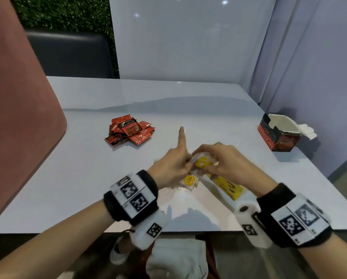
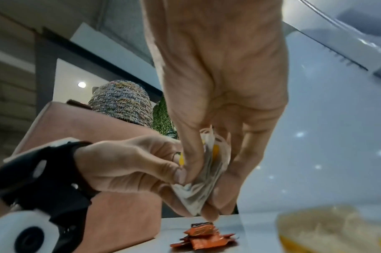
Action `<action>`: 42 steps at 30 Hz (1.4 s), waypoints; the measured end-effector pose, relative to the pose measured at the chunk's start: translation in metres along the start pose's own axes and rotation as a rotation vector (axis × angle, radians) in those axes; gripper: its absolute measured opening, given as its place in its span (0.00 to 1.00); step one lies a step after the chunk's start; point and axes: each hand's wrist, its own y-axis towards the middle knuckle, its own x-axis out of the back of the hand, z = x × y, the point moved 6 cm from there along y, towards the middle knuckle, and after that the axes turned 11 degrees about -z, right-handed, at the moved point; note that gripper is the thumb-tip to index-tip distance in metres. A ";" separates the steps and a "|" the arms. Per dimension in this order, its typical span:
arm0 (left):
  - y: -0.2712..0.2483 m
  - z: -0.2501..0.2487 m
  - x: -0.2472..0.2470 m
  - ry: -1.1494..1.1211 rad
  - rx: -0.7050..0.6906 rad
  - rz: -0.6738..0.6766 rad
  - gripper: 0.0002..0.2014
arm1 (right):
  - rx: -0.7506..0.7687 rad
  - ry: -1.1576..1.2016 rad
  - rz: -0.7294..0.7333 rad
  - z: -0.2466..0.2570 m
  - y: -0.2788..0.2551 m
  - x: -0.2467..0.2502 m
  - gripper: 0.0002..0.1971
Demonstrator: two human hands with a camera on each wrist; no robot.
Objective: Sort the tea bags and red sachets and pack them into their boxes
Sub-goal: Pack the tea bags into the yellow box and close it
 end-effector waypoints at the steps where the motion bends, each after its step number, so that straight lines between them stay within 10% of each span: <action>1: 0.010 -0.008 -0.002 -0.021 -0.013 -0.027 0.45 | 0.022 -0.066 -0.076 -0.005 0.004 0.012 0.16; 6: 0.041 -0.025 -0.033 0.117 -0.108 -0.026 0.33 | 0.055 -0.408 -0.259 -0.055 0.020 0.064 0.13; 14: 0.006 -0.038 -0.092 0.347 -0.455 0.346 0.23 | 0.167 -0.691 0.087 -0.104 0.025 0.030 0.15; 30: -0.004 -0.034 -0.095 0.338 -0.384 0.382 0.21 | 0.181 -0.674 0.139 -0.097 0.023 0.003 0.36; 42: -0.006 -0.035 -0.094 0.305 -0.378 0.387 0.20 | 0.233 -0.816 0.005 -0.098 0.010 0.006 0.19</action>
